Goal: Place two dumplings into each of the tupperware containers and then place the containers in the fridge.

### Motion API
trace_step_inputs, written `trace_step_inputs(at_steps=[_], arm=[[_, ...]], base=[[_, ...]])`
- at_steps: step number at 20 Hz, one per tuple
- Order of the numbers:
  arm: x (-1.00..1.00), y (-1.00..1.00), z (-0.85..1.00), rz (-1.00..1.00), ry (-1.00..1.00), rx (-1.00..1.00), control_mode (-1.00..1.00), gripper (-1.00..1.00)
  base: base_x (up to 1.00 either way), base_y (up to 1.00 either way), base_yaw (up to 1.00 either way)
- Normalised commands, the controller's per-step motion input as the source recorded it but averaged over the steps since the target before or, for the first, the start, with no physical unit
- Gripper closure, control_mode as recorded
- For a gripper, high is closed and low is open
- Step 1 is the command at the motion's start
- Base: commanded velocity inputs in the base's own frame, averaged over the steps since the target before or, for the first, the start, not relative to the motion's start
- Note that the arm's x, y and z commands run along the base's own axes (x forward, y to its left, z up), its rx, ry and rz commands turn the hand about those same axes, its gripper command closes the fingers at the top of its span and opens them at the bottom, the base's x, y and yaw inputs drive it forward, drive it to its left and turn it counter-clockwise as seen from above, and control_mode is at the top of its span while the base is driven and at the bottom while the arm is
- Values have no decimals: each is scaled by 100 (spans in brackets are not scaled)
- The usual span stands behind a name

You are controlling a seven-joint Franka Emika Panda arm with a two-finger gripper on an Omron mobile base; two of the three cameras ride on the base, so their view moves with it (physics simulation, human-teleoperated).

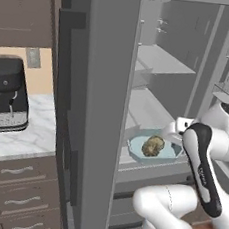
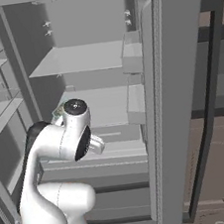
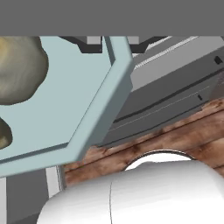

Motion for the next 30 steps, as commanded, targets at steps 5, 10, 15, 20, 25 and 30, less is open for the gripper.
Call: trace_step_inputs(at_steps=[5,10,15,20,25,30], arm=[[0,-1,0,-55,-1,0,-100,100],[5,-47,0,-40,-5,2,-100,100],[47,-30,0,-26,-7,7,-100,100],[83,1,0,-8,-4,1,-100,100],[75,-4,0,-10,0,6,-100,100],[74,6,0,-1,2,3,-100,100]], base=[[0,0,0],[0,0,0],[0,0,0],[0,0,0],[0,0,0],[0,0,0]])
